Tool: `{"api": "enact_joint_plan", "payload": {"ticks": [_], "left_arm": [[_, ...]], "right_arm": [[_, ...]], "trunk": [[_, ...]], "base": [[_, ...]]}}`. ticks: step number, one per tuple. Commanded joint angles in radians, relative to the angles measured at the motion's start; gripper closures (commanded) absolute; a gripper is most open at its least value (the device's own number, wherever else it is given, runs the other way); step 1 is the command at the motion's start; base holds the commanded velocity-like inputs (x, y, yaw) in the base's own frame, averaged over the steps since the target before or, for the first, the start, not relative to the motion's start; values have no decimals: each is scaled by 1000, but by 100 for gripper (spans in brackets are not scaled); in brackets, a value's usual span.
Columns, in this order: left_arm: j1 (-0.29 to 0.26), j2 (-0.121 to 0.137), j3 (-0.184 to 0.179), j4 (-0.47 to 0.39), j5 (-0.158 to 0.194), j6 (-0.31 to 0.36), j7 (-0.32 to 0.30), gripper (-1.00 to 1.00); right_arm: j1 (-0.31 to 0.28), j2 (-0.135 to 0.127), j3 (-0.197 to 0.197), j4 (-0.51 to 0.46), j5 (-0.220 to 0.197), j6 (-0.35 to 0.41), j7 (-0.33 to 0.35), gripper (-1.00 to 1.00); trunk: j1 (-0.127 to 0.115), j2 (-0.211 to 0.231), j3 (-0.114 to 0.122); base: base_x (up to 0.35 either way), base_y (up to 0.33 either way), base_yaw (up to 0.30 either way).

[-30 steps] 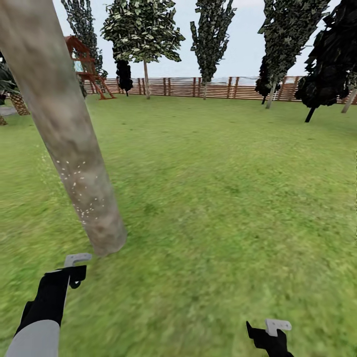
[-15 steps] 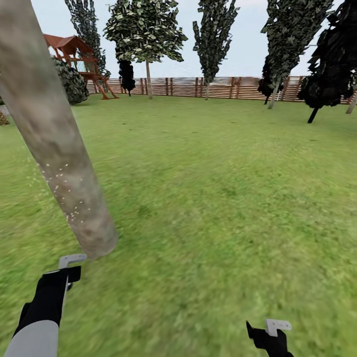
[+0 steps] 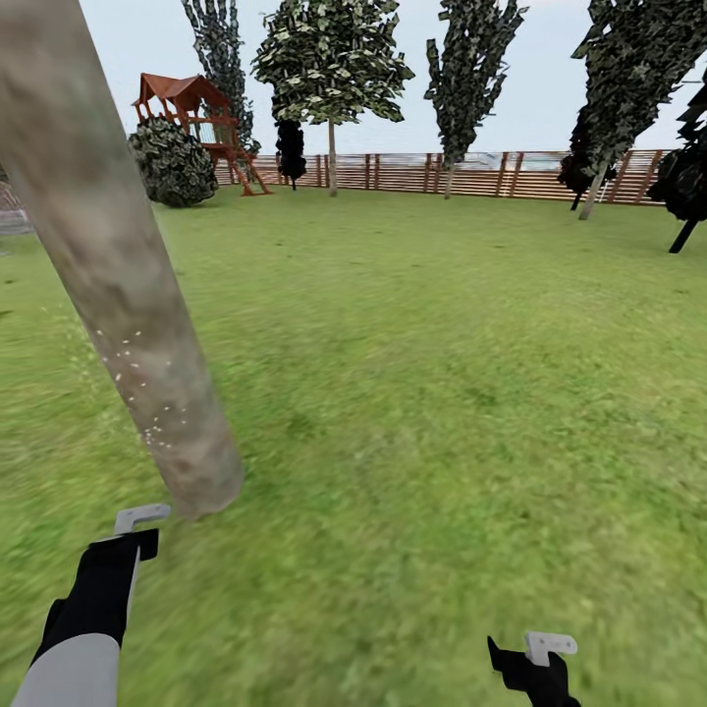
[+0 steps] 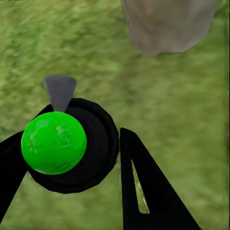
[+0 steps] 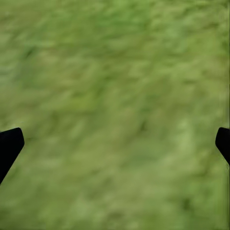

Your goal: In the garden, pick up the pesticide atomizer on the floor and spray pesticide onto both trees until each tree trunk is fully covered.

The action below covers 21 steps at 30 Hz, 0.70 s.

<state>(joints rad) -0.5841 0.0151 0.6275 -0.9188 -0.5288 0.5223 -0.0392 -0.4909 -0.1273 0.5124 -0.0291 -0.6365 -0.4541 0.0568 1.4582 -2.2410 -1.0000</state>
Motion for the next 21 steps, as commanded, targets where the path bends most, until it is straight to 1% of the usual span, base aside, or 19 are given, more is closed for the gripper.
{"api": "enact_joint_plan", "payload": {"ticks": [1,3,7,15,21], "left_arm": [[0,0,0,0,-1,0,0,100],[0,-3,-1,1,0,2,-3,100],[0,-22,-2,-1,-2,5,-5,100],[0,-23,4,-15,-2,4,-3,100],[0,-23,6,-15,-2,4,-1,100]], "right_arm": [[0,0,0,0,0,0,0,-100],[0,0,0,0,0,0,0,-100],[0,0,0,0,0,0,0,-100],[0,0,0,0,0,0,0,-100],[0,0,0,0,0,0,0,-100]], "trunk": [[0,0,0],[0,0,0],[0,0,0],[0,0,0],[0,0,0]], "base": [[230,-199,7],[224,-202,3],[140,-239,19],[4,-275,260],[77,-276,250]]}}
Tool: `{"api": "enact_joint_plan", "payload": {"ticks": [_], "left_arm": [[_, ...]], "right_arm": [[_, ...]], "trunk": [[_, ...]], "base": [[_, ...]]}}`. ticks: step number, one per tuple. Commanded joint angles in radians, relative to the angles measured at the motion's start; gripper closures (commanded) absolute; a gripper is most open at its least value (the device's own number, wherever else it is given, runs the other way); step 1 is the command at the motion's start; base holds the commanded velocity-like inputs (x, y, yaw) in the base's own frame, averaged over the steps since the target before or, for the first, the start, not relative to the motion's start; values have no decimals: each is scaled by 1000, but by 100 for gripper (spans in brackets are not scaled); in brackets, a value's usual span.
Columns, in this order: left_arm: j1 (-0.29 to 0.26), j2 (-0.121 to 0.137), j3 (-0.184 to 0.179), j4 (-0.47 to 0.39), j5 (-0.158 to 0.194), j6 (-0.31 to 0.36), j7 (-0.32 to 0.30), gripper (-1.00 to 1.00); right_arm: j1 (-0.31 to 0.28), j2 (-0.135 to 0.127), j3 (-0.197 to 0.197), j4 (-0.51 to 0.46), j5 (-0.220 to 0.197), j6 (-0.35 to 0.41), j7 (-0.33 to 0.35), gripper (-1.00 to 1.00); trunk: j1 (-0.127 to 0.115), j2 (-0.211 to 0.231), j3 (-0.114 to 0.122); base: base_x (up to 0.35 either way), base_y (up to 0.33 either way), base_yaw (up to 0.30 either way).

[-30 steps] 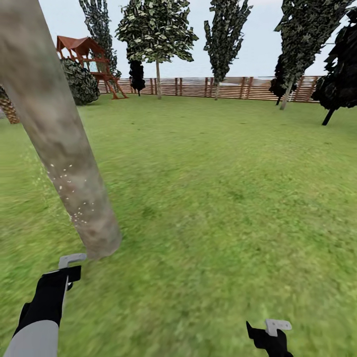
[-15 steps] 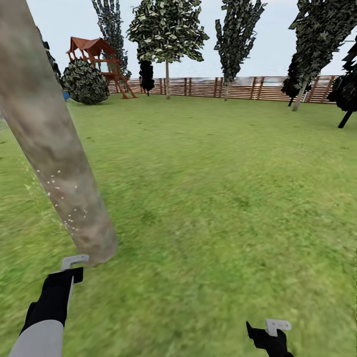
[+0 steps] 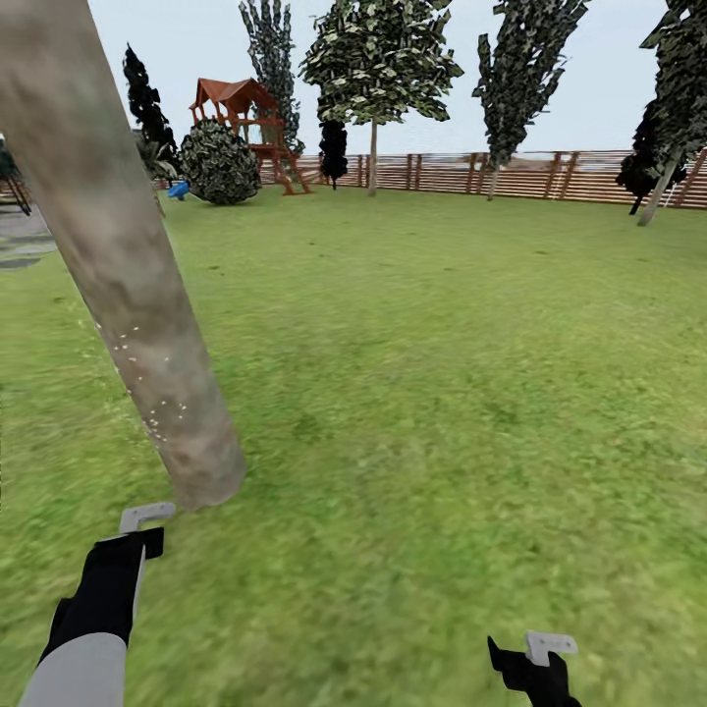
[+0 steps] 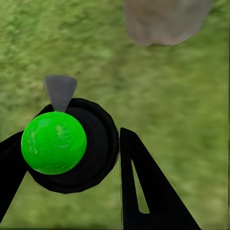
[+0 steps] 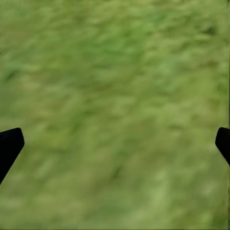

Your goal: In the garden, pick up the pesticide atomizer on the floor and spray pesticide onto both trees until each tree trunk is fully covered.

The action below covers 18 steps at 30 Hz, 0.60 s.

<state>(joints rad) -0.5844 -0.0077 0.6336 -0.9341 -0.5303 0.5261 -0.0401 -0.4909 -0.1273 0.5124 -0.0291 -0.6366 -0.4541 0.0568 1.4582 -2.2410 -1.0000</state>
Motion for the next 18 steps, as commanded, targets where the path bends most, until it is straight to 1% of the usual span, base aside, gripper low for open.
{"api": "enact_joint_plan", "payload": {"ticks": [1,10,13,18], "left_arm": [[0,0,0,0,0,0,0,100],[0,0,-2,-1,0,-1,2,100],[0,0,5,-14,0,-1,2,100],[0,1,8,-24,-1,-1,2,100]], "right_arm": [[0,0,0,0,0,0,0,-100],[0,0,0,0,0,0,0,-100],[0,0,0,0,0,0,0,-100],[0,0,0,0,0,0,0,-100]], "trunk": [[0,0,0],[0,0,0],[0,0,0],[0,0,0]], "base": [[94,-276,91],[88,-275,8],[97,-275,192],[185,-241,271]]}}
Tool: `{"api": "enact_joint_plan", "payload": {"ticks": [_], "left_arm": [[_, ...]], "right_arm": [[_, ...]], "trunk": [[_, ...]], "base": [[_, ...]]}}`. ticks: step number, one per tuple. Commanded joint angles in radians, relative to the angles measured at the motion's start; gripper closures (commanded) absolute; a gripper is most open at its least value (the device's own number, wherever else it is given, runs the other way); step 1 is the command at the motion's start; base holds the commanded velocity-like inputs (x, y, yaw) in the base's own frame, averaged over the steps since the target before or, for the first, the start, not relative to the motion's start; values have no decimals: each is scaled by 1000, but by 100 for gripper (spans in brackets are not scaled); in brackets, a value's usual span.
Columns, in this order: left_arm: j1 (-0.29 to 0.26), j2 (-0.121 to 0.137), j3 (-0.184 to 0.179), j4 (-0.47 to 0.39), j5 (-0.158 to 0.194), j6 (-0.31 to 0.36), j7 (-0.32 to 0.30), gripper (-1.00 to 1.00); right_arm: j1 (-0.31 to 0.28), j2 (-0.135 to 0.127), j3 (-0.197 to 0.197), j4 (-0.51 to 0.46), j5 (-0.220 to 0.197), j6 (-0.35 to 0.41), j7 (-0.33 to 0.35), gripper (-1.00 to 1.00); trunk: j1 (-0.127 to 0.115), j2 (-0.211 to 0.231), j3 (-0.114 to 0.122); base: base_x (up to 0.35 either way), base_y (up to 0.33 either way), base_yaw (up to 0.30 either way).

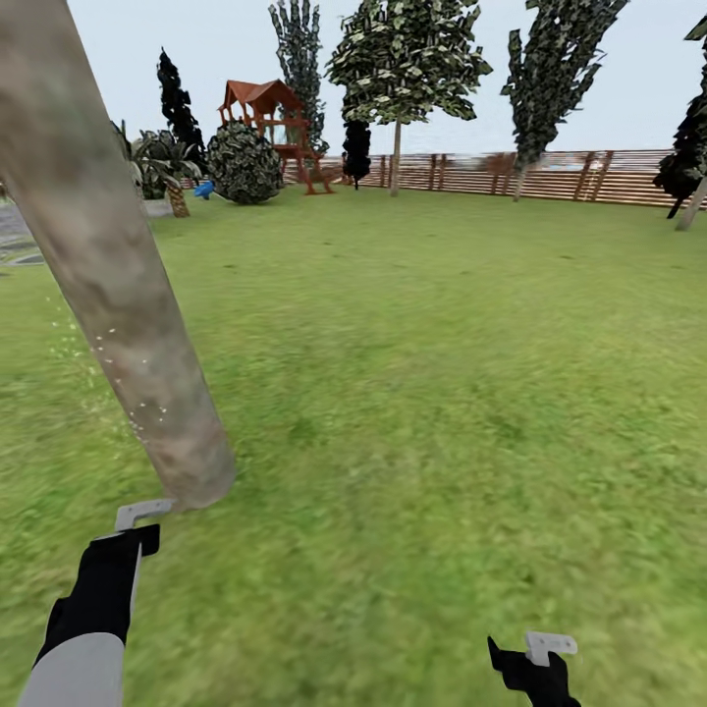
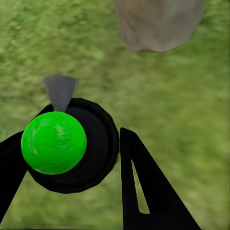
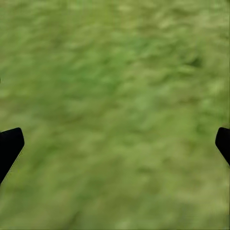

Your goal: In the garden, pick up the pesticide atomizer on the floor and spray pesticide onto both trees until each tree trunk is fully covered.

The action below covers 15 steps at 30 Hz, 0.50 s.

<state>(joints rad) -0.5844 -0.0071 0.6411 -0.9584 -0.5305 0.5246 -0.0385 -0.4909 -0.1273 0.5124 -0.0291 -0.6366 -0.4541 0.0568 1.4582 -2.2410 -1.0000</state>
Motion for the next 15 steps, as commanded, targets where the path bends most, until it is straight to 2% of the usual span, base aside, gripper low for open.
{"api": "enact_joint_plan", "payload": {"ticks": [1,8,15], "left_arm": [[0,0,0,0,0,0,0,100],[0,1,0,0,-1,1,0,100],[0,1,2,-3,0,0,0,100]], "right_arm": [[0,0,0,0,0,0,0,-100],[0,0,0,0,0,0,0,-100],[0,0,0,0,0,0,0,-100]], "trunk": [[0,0,0],[0,0,0],[0,0,0]], "base": [[211,-226,277],[185,-230,277],[101,-264,250]]}}
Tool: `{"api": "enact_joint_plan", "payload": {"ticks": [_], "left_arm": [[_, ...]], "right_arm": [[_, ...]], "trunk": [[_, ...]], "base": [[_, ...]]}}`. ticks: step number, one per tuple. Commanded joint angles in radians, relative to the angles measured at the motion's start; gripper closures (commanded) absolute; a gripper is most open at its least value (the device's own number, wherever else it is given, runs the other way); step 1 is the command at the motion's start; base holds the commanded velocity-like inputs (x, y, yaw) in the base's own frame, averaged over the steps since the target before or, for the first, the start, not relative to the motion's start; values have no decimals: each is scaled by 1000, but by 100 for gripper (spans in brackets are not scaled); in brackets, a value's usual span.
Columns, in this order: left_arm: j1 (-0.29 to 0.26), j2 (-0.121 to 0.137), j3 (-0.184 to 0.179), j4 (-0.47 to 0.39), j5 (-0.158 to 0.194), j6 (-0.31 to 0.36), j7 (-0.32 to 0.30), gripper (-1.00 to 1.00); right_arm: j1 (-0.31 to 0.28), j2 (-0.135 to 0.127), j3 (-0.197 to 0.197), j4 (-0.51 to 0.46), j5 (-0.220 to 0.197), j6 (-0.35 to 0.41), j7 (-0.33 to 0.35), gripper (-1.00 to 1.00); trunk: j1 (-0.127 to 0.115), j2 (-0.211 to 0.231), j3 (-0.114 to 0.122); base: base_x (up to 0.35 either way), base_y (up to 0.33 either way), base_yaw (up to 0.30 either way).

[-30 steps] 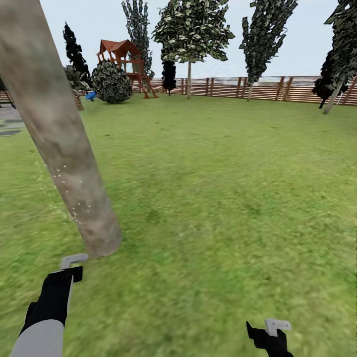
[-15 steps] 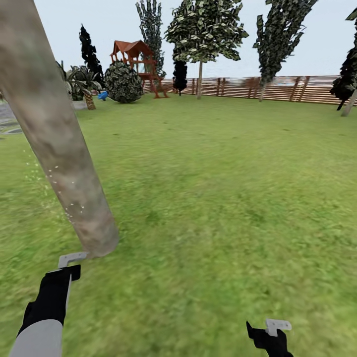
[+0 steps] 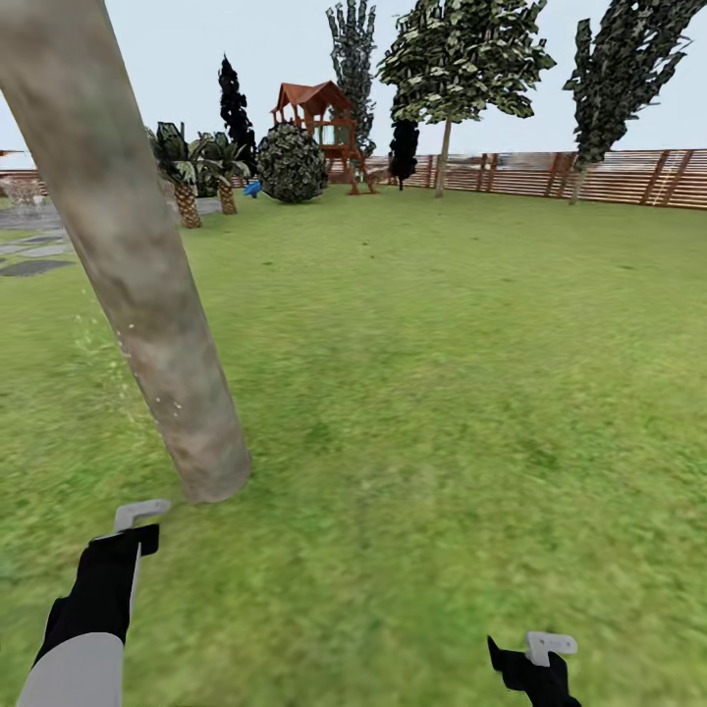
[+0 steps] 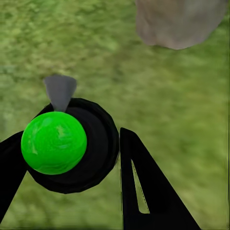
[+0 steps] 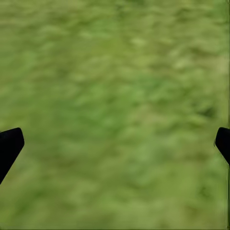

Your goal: In the garden, pick up the pesticide atomizer on the floor and spray pesticide onto both trees until each tree trunk is fully covered.

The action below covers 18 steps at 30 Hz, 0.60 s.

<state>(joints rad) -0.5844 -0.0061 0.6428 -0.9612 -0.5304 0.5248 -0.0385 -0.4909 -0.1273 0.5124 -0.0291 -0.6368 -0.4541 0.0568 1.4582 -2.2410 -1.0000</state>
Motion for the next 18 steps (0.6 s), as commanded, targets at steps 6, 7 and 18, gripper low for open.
{"api": "enact_joint_plan", "payload": {"ticks": [6,7,18], "left_arm": [[0,0,0,-2,0,0,0,100],[0,0,0,-2,0,0,0,100],[0,-2,-1,-2,1,0,0,100]], "right_arm": [[0,0,0,0,0,0,0,-100],[0,0,0,0,0,0,0,-100],[0,0,0,0,0,0,0,-100]], "trunk": [[0,0,0],[0,0,0],[0,0,0]], "base": [[107,-268,21],[151,-266,1],[167,-256,182]]}}
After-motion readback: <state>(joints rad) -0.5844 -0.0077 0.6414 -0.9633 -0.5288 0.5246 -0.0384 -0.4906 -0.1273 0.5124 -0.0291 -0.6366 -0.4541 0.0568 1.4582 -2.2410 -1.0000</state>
